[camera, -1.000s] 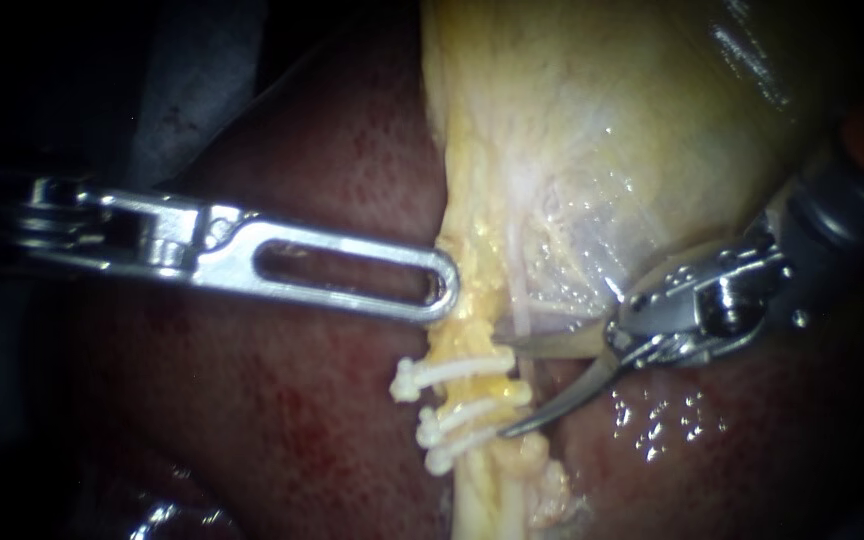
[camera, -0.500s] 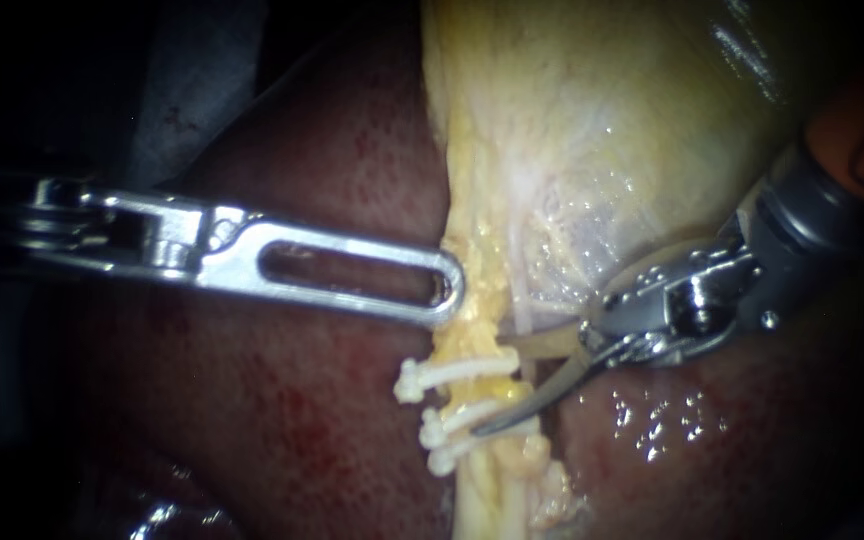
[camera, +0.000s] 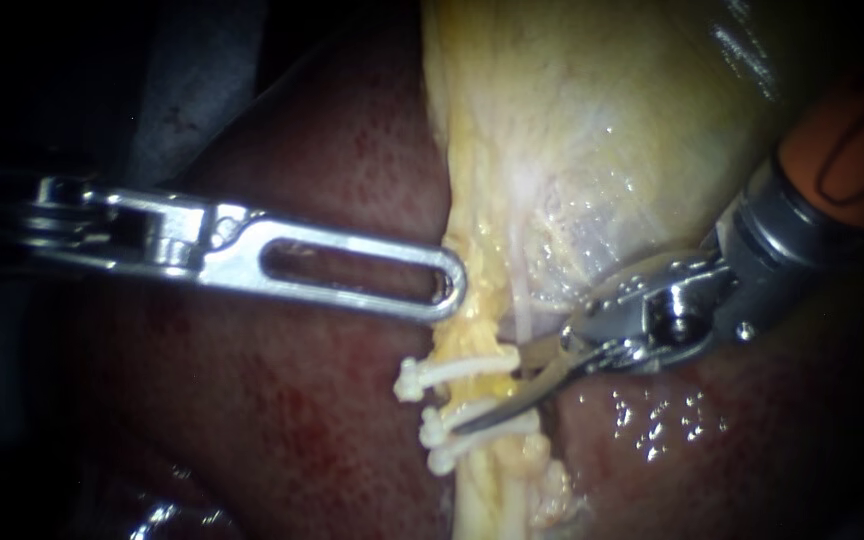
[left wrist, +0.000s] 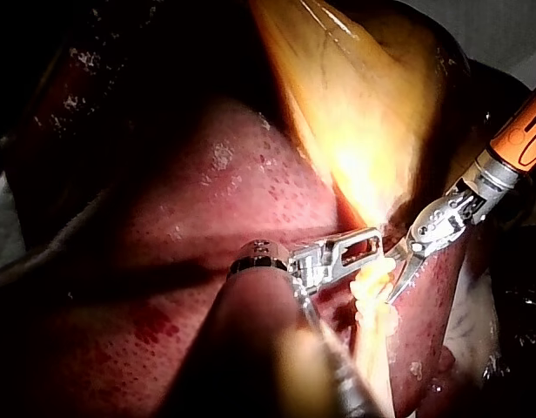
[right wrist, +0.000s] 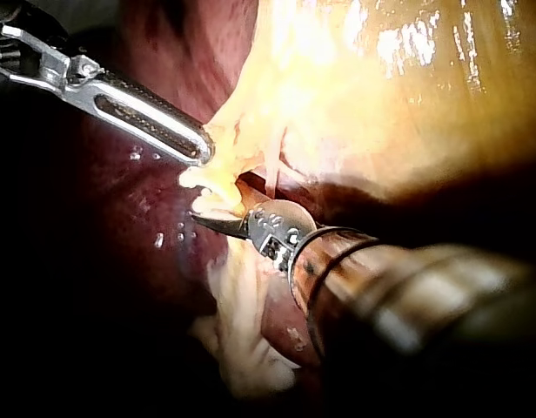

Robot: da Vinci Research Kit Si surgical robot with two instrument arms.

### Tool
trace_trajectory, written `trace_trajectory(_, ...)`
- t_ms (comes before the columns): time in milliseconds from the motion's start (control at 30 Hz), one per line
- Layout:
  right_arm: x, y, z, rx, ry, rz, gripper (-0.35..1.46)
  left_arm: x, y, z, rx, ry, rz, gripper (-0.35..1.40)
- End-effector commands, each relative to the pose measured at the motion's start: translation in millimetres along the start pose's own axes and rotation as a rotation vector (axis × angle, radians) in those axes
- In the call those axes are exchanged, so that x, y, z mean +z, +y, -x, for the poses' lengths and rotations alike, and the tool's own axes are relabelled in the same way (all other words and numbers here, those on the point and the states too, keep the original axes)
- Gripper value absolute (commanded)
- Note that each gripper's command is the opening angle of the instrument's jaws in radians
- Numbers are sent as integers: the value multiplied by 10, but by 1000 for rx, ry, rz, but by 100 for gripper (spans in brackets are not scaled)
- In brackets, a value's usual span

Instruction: Go to the cutting position left tube

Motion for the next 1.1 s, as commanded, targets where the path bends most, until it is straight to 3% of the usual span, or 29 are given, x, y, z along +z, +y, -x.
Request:
trace_trajectory(33, 1, 0, -1, 6, 0, 1, 51, 0, 1, 0, 0, 0, -2, -35)
trace_trajectory(1100, 18, 17, 2, 32, 58, 10, 51, 1, 3, 1, 0, 0, -1, -35)
